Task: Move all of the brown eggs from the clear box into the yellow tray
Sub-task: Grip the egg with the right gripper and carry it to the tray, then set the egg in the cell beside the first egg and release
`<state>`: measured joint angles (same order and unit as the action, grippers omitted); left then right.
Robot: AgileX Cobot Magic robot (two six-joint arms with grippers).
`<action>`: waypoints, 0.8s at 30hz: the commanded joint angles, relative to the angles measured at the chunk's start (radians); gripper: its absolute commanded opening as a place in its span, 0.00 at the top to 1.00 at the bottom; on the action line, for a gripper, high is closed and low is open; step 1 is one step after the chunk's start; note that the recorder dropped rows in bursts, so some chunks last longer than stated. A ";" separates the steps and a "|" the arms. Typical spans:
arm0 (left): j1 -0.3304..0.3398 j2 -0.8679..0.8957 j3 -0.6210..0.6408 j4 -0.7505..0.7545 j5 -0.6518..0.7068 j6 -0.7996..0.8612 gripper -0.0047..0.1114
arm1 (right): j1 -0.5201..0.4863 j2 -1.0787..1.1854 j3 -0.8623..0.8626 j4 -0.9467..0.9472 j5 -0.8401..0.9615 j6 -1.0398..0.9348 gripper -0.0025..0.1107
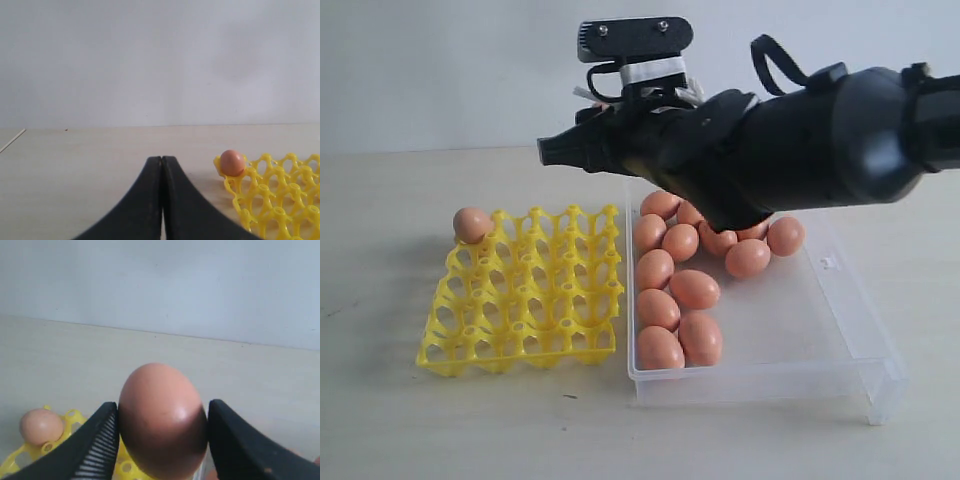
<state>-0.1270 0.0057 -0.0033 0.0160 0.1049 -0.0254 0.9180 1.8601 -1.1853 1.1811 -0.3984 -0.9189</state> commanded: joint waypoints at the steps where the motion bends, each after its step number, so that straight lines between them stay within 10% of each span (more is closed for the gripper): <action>1: -0.003 -0.006 0.003 -0.007 -0.002 -0.004 0.96 | 0.012 0.059 -0.099 0.031 -0.011 -0.014 0.98; 15: -0.003 -0.006 0.003 -0.007 -0.002 -0.004 0.96 | 0.012 0.325 -0.343 -0.638 0.014 0.714 0.98; 24: -0.003 -0.006 0.003 -0.007 -0.002 -0.004 0.96 | 0.012 0.501 -0.476 -0.744 0.067 0.742 0.98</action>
<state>-0.1270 0.0057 -0.0033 0.0160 0.1049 -0.0254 0.9295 2.3454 -1.6517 0.4483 -0.3280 -0.1805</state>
